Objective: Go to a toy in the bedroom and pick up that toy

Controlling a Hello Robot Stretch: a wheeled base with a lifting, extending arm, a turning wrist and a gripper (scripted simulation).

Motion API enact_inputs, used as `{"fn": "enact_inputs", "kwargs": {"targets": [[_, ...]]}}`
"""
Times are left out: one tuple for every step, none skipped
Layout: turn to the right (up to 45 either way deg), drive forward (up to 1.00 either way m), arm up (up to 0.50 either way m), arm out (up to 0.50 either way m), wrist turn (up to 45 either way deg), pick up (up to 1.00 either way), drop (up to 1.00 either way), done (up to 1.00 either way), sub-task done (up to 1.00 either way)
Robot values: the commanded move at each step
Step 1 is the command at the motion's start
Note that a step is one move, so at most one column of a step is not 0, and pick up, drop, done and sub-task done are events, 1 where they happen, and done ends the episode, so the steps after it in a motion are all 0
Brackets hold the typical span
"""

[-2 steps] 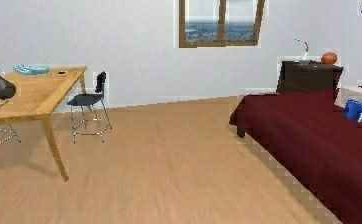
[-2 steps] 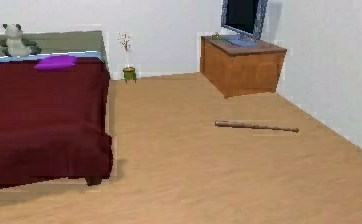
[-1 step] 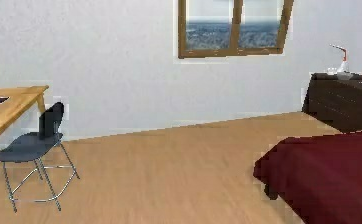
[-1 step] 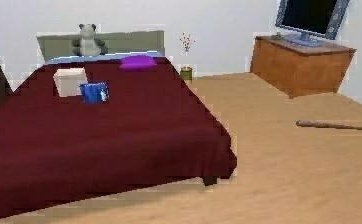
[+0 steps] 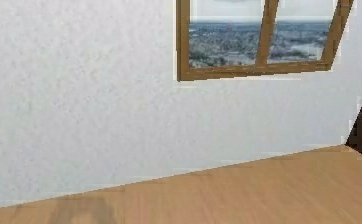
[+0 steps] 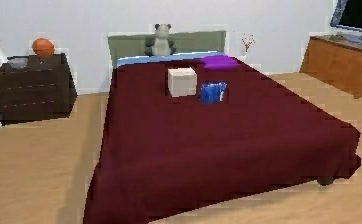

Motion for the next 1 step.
{"fn": "enact_inputs", "kwargs": {"targets": [[0.0,0.30,0.00,0.00,0.0,0.00,0.00,0.00,0.00]]}}
